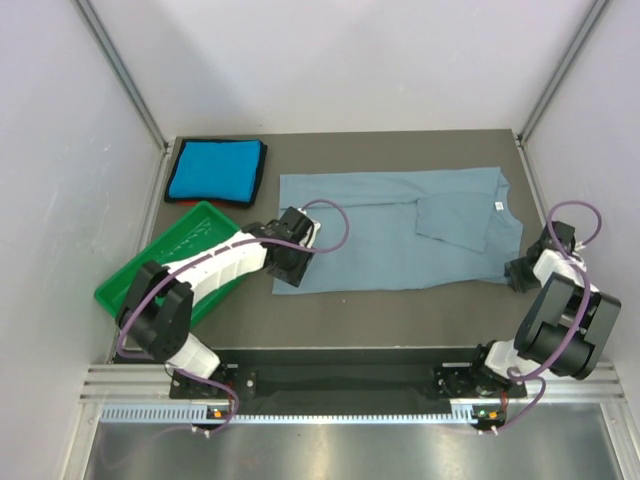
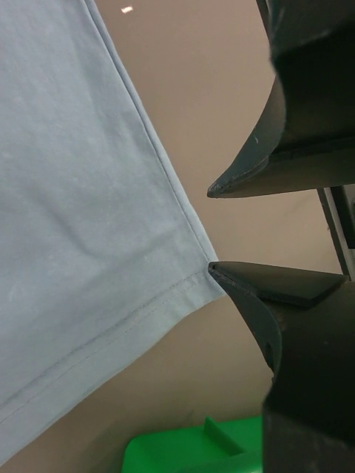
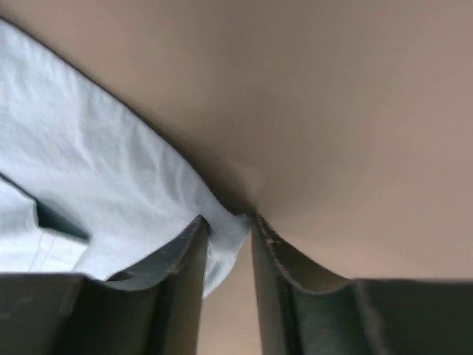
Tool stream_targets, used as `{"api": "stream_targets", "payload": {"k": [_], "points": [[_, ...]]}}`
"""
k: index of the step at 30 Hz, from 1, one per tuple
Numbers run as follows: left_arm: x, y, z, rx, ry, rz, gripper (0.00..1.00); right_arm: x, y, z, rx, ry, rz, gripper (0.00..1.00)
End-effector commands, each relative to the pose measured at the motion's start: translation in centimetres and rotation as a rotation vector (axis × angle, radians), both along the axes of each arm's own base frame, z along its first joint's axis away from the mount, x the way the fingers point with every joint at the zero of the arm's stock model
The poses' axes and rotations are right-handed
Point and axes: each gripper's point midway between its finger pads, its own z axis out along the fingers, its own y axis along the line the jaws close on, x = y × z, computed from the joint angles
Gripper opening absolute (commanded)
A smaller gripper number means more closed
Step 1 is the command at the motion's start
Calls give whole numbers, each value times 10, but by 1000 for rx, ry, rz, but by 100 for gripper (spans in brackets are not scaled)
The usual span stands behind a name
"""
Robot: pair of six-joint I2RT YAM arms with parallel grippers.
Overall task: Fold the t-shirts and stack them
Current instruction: Fold the tshirt
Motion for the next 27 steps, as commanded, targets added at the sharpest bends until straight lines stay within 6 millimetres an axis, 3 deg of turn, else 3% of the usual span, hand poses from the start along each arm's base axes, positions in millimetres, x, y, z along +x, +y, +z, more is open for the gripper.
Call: {"api": "stream_targets", "payload": {"k": [1,4,5,9,12,20,24,26,27], "points": [[6,-7,3,-34,-30,-13,45,-5,-17,-9,-78,32,11,29],[4,-11,-4,-17,15,-29,45,-1,-18,-10,-89,22,37,3],[4,-11,-5,-7,17,-35,45,0,-20,-9,-97,20,40,0],[-4,-12,-16,28,56,-79,46,-3,-33,-1,-153,35,38,0],[-20,-15,-41,82,137,-119,45,0,-35,1,-152,24,39,0],[-19,-15,-59,216,107,-135,42,6,-33,8,-156,-18,64,0],[-18,-13,-57,238,94,-119,20,8,-32,10,-153,-23,72,0],[-14,-9,-48,256,67,-100,3,9,-32,12,-156,-27,75,0],[-8,-10,-40,253,40,-81,0,9,-33,13,-162,-28,76,0]]}}
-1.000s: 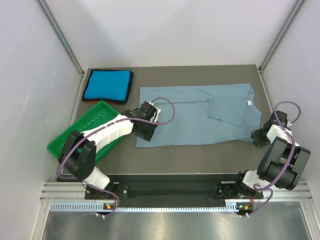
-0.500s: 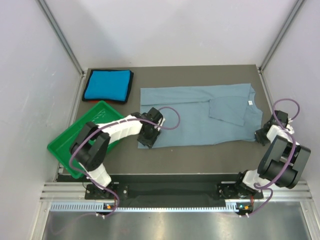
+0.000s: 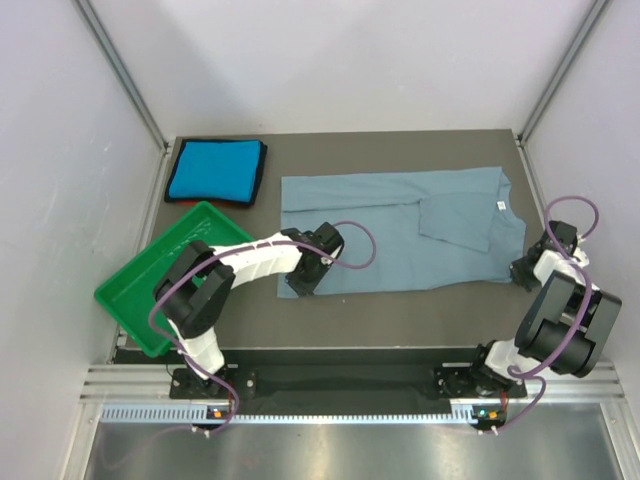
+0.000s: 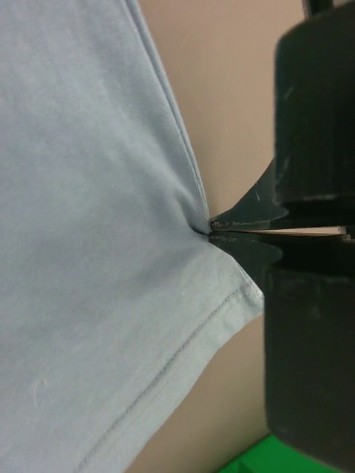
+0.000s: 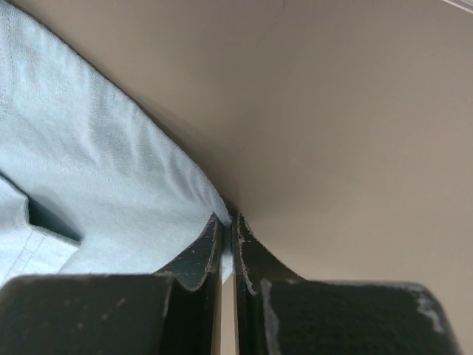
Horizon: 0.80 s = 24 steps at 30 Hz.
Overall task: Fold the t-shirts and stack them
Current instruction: Fold the tshirt
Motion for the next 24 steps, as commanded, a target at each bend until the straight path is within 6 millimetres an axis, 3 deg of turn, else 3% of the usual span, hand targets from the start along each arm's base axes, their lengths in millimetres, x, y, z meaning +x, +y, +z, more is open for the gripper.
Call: {"api": "stream_targets", "payload": {"k": [1,8,17,24], "points": [[10,15,9,81,-56,53,0,4,-17,14,-68,-30,-15,0],[17,22,29,112,-111,75,0,3,-23,21,-104,-34,-24,0],[53,-4,49,61,-200,82,0,22,-26,71,-157,-140,22,0],[87,-27,56,7,-209,82,0,39,-31,85,-161,-149,32,0]]}}
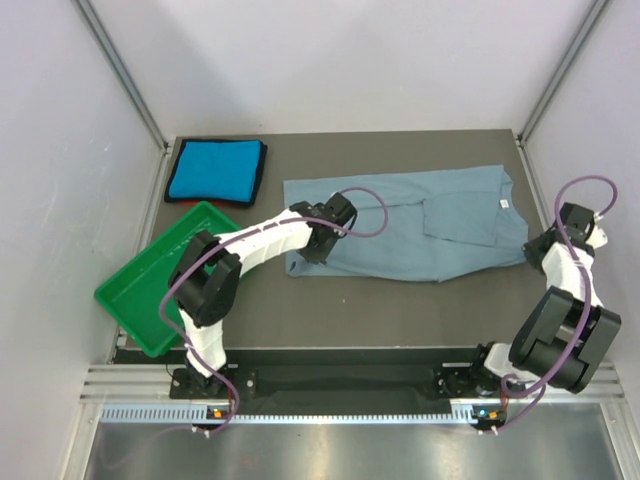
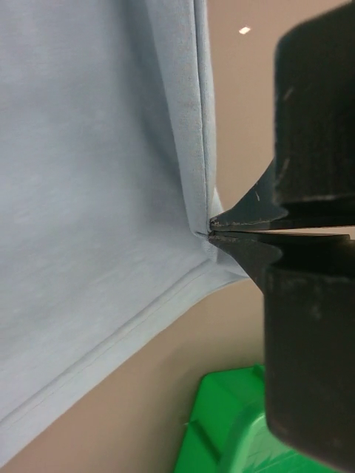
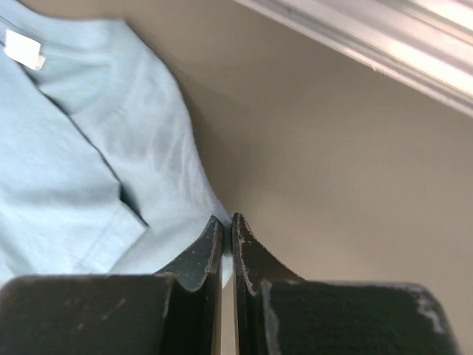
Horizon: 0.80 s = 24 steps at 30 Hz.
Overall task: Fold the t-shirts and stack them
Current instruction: Fold the tshirt
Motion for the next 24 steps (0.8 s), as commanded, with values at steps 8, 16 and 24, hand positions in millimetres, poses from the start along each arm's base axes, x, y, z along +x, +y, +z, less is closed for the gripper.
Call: {"api": "stream_targets", "payload": {"k": [8,16,24], "points": [[66,11,7,-63,-18,68,0,64,-9,41,-73,-53,101,0],[99,-5,5,-149,-10,62,0,85,-11,27,-105,48,121,0],[120,-3,-5,-160,-2,112,0,124,-11,45,-128,14,191,0]]}}
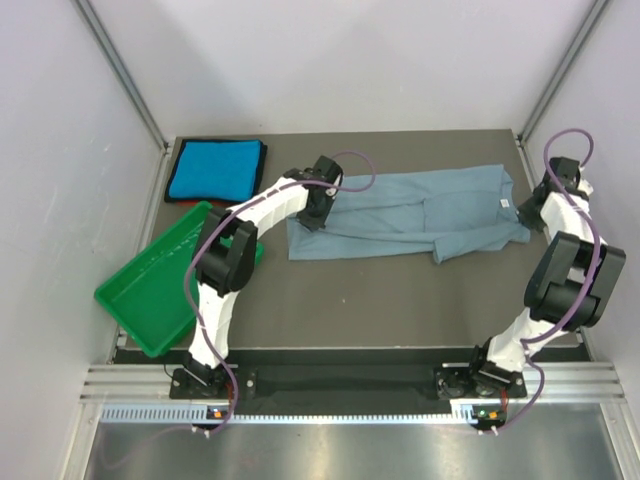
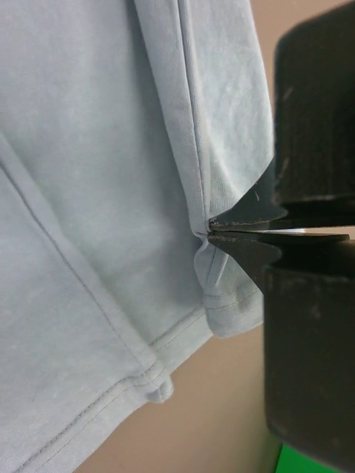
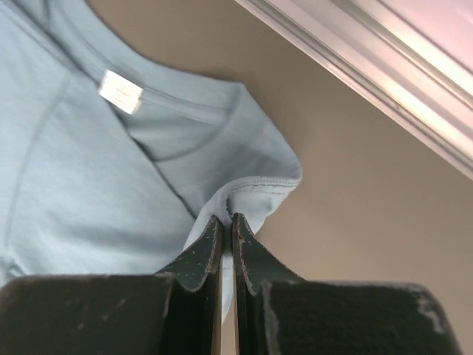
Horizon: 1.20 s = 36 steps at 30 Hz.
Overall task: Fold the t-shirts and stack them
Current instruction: Fold the tshirt
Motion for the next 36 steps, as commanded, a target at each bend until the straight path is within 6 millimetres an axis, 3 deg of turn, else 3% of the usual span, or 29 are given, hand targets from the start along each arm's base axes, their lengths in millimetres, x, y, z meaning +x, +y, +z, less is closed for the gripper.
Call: {"api": "stream_targets", "payload": {"k": [1,11,22,33,36], "points": [[15,1,8,-31,-21,24,0,34,-7,34,-65,-81,44,0],[44,19,19,-53,-61,109,0,54,-4,29,-56,-40,67,0],[49,15,5,-57,-21,97,0,92,-2,23,-71,5,145,0],[56,30,-3,12,-24,147,0,121,4,28,-123,11,201,0],[56,33,-3,20,-24,161,0,122,2,21,-128,26,197,0]]}}
